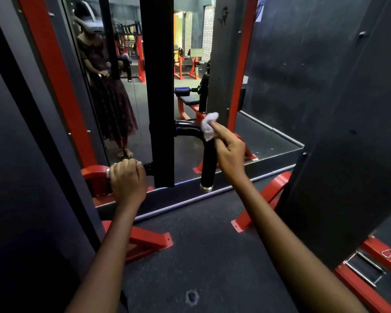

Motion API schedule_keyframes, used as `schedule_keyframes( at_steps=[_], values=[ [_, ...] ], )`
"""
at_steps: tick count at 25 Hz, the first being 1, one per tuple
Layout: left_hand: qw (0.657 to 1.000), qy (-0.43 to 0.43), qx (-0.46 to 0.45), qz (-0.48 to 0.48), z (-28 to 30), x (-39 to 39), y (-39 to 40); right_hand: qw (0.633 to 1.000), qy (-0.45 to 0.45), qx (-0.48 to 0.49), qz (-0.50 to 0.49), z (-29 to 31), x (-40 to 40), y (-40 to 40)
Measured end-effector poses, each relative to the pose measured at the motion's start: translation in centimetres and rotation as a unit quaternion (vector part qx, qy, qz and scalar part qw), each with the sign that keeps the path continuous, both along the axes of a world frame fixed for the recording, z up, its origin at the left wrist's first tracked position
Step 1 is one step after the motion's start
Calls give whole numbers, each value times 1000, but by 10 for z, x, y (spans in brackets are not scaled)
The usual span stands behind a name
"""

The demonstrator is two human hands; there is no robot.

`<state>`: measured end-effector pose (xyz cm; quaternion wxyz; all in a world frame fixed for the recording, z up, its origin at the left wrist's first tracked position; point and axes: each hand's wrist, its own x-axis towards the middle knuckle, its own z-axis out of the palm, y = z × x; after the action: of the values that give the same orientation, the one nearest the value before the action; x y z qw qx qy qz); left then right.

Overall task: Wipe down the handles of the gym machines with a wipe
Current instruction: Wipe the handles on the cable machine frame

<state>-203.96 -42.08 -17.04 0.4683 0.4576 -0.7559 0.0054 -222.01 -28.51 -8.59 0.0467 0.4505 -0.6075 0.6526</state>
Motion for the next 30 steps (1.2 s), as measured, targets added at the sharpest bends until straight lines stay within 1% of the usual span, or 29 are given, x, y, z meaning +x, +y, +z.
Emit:
schedule_keyframes(
  at_steps=[1,3,4,5,7,9,11,13,15,17,21,24,25,28,30],
  values=[
    [1000,-1,-2,-1,0,0,1,998,39,23,42,12,2,-6],
    [1000,2,0,-3,-1,0,2,991,101,50,77,15,2,-13],
    [1000,3,0,-2,-1,0,3,990,110,51,76,12,-2,-14],
    [1000,3,0,-1,0,0,3,991,96,48,77,8,-8,-15],
    [1000,4,5,-4,1,0,2,996,15,51,78,1,-19,-19],
    [1000,3,10,-3,1,0,2,985,-118,52,117,-6,-24,-19],
    [1000,3,15,-3,0,0,2,950,-261,47,162,-19,-26,-17],
    [1000,3,15,-3,0,0,2,919,-349,63,174,-37,-29,-11],
    [1000,0,11,-2,0,-1,2,898,-394,67,185,-52,-29,-5],
    [1000,2,14,-4,0,0,2,888,-414,75,182,-62,-28,-3],
    [1000,-2,8,-1,-1,0,0,867,-467,104,139,-79,-17,-2],
    [1000,-5,-1,4,-2,1,2,857,-475,151,132,-99,-9,-1],
    [1000,-2,-4,4,-2,1,2,843,-497,162,129,-106,-8,0],
    [1000,0,-1,-2,0,2,3,762,-619,115,152,-113,-4,14],
    [1000,-9,-4,-1,0,3,4,736,-654,88,149,-117,-14,20]
  ],
)
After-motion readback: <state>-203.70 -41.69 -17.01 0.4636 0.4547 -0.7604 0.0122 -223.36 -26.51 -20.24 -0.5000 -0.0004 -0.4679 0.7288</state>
